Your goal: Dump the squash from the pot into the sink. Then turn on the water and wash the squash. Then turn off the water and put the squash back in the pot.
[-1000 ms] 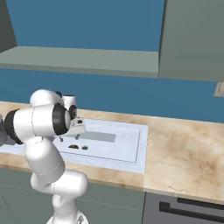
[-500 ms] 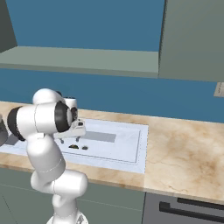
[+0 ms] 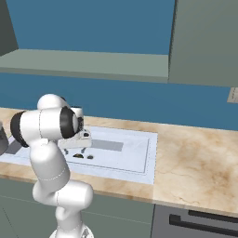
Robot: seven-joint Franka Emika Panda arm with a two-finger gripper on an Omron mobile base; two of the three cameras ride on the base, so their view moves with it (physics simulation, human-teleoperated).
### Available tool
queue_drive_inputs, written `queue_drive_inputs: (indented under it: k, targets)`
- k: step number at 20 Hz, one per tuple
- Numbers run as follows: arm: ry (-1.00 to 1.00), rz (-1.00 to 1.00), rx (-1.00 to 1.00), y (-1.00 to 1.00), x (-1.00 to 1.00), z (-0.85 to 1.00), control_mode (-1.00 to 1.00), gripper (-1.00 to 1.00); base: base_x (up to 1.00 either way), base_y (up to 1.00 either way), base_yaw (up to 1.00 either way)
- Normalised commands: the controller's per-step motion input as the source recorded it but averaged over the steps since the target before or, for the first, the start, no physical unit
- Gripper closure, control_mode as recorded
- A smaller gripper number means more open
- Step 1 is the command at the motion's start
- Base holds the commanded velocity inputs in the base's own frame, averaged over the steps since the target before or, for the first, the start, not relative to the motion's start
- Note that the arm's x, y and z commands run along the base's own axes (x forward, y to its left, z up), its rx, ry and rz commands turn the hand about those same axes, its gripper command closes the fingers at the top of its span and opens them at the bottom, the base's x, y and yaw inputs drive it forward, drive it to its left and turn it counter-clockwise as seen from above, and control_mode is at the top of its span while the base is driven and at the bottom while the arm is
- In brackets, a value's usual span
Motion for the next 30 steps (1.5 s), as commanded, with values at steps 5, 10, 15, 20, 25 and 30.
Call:
queue_drive_inputs:
  k: [5,10,15,20,25,30]
  targets:
    - [0.0,-0.1,-0.03,0.0,0.0,-0.17,-1.0,-1.0,0.0,0.0,0.0]
    - [0.0,-0.11,-0.06,0.0,0.01,-0.17,-1.0,-1.0,0.0,0.0,0.0]
    - [0.0,-0.11,-0.06,0.0,0.06,-0.12,-1.0,-1.0,0.0,0.0,0.0]
    - [0.0,-0.12,-0.07,0.0,0.01,-0.15,-1.0,-1.0,0.0,0.0,0.0]
    - [0.0,-0.16,-0.04,0.0,0.0,-0.16,-1.0,-1.0,0.0,0.0,0.0]
    - [0.0,-0.17,0.0,0.01,0.06,-0.12,-1.0,-1.0,0.0,0.0,0.0]
